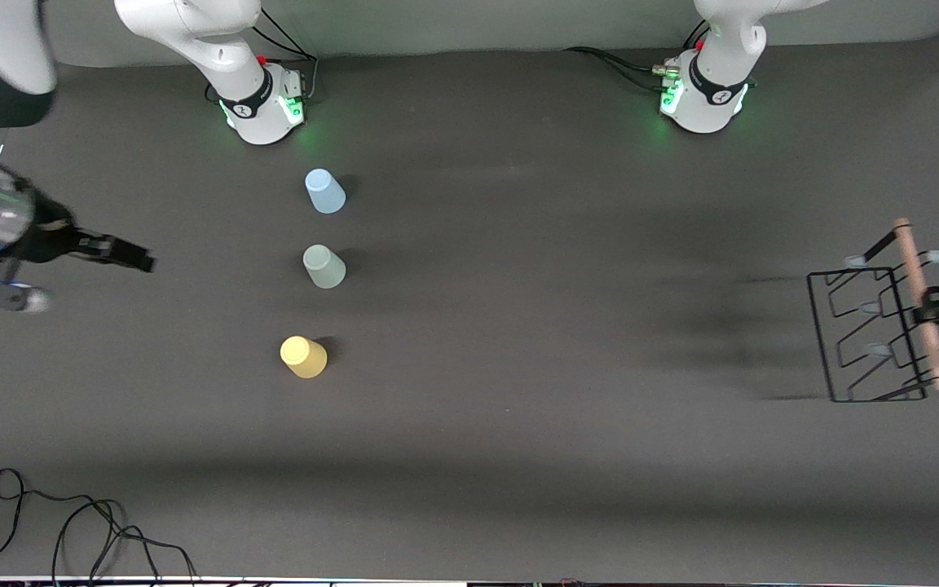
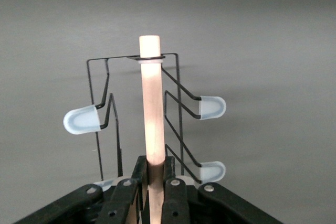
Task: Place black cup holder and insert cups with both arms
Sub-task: 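Carry the rack with the left gripper while the right gripper reaches the green cup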
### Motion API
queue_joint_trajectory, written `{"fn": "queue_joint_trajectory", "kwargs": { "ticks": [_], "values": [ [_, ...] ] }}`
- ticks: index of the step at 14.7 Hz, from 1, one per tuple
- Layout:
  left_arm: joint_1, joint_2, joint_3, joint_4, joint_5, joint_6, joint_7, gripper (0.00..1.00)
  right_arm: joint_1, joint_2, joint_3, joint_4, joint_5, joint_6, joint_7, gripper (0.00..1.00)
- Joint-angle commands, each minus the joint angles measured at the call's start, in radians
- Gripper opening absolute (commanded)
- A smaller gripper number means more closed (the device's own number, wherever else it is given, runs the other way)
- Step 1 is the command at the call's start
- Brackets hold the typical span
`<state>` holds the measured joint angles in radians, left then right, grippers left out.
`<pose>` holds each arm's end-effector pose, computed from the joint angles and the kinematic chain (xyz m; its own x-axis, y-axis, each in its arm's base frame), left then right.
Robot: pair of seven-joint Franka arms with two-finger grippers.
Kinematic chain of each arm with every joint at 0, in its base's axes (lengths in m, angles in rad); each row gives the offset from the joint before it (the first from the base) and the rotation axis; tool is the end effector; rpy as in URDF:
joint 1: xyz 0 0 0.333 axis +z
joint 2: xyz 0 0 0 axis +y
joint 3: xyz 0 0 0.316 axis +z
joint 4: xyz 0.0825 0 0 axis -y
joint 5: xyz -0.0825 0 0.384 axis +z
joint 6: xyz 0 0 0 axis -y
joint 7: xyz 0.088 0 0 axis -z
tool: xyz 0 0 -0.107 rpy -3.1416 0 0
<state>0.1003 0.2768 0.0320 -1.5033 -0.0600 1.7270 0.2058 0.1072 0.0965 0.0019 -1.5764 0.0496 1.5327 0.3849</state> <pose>0.6361 0.0768 0.5040 0.9970 -0.0647 -0.0418 -0.0622 -0.9963 0.0597 0.5712 0.0680 0.5644 0.9510 -0.2713 -0.1481 -0.2734 -0.9619 0.0066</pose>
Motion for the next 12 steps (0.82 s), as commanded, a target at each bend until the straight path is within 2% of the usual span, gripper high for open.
{"fn": "queue_joint_trajectory", "kwargs": {
  "ticks": [1, 3, 7, 9, 12],
  "values": [
    [-0.132, 0.013, 0.005, 0.029, -0.004, -0.007, -0.107, 0.00, 0.118, -0.034, -0.006, -0.110, 0.010, 0.064, 0.173, 1.00],
    [-0.238, 0.025, 0.005, 0.028, -0.030, -0.001, -0.181, 0.00, 0.178, -0.067, -0.006, -0.253, 0.010, 0.177, 0.250, 1.00],
    [-0.436, 0.048, -0.007, 0.032, -0.057, 0.028, -0.492, 0.00, 0.238, -0.136, -0.005, -0.535, 0.010, 0.413, 0.282, 1.00],
    [-0.539, 0.070, -0.007, 0.034, -0.053, 0.043, -0.638, 0.00, 0.278, -0.142, -0.006, -0.637, 0.010, 0.522, 0.284, 1.00],
    [-0.663, 0.126, -0.009, 0.074, -0.060, 0.091, -0.735, 0.00, 0.279, -0.127, -0.006, -0.729, 0.010, 0.636, 0.289, 1.00]
  ]
}}
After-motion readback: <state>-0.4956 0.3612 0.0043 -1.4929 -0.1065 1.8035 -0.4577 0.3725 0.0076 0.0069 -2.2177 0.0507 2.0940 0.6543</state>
